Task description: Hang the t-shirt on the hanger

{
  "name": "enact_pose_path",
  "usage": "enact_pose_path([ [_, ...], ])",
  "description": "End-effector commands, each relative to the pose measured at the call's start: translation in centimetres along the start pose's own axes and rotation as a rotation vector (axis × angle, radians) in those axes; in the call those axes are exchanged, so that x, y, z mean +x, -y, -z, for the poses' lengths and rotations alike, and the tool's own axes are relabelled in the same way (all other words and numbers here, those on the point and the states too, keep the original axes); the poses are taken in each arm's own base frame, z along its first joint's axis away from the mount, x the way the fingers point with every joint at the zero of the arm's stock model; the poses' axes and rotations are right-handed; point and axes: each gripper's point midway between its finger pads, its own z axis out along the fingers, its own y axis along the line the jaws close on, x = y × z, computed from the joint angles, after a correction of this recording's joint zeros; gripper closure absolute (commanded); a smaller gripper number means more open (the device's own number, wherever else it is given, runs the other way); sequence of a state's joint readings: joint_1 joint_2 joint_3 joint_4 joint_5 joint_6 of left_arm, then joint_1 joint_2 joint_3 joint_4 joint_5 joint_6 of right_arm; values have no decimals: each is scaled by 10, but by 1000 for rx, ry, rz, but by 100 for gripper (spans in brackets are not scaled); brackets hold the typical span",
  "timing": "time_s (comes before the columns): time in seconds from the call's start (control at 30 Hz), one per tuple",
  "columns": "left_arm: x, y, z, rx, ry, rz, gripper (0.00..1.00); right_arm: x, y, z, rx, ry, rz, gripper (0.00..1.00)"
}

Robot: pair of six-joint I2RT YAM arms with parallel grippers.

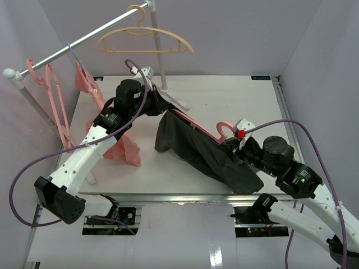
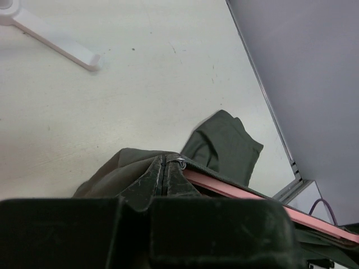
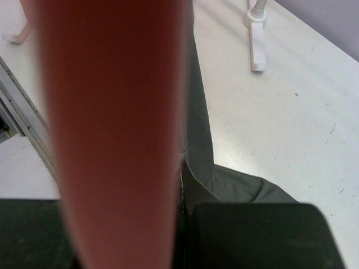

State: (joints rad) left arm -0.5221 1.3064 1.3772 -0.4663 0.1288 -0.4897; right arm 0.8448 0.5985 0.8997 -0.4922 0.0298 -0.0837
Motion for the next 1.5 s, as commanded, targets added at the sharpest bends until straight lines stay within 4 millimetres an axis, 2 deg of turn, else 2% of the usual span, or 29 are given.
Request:
enact_pose_path([
  [0.0, -32, -3, 13, -9, 54, -85, 100, 10, -3, 3, -20, -52, 8, 92],
  [0.07, -28, 6, 15, 41, 35, -95, 100, 8, -4, -4, -25, -63, 5, 92],
  [0.17, -16, 17, 15, 113, -5, -104, 100, -7, -2, -14, -21, -23, 4, 92],
  [0.23, 0, 27, 10, 154, -40, -117, 100, -12, -2, -28, -24, -39, -4, 92],
  [0.33, 26, 52, 4, 214, -89, -153, 100, -21, 1, -43, -12, -38, -19, 92],
  [0.5, 39, 81, 9, 236, -90, -180, 100, -28, 7, -52, 26, -22, -55, 92],
  [0.67, 52, 82, 15, 184, -96, -156, 100, -36, 17, -48, 90, 14, -79, 92],
  [0.77, 63, 72, 14, 132, -97, -154, 100, -40, 19, -49, 106, 16, -107, 92],
  [0.87, 63, 61, 13, 71, -76, -152, 100, -42, 24, -51, 132, 11, -115, 92],
  [1.0, 79, 79, 11, 158, -97, -147, 100, -48, 25, -59, 133, 46, -109, 92],
  [1.03, 85, 94, 13, 232, -112, -153, 100, -49, 27, -60, 141, 58, -107, 92],
  [1.07, 90, 105, 16, 283, -121, -168, 97, -52, 28, -61, 147, 75, -108, 92],
  [1.13, 94, 126, 26, 425, -140, -189, 75, -54, 28, -60, 144, 85, -98, 92],
  [1.17, 90, 136, 36, 490, -128, -215, 57, -55, 24, -58, 125, 90, -92, 92],
  [1.23, 74, 146, 56, 552, -61, -280, 44, -58, 22, -51, 102, 110, -27, 92],
  [1.37, 32, 150, 92, 554, 97, -406, 30, -70, 14, -29, 48, 164, 33, 92],
  [1.47, 14, 151, 119, 566, 145, -534, 29, -78, 4, -14, -7, 192, 56, 92],
])
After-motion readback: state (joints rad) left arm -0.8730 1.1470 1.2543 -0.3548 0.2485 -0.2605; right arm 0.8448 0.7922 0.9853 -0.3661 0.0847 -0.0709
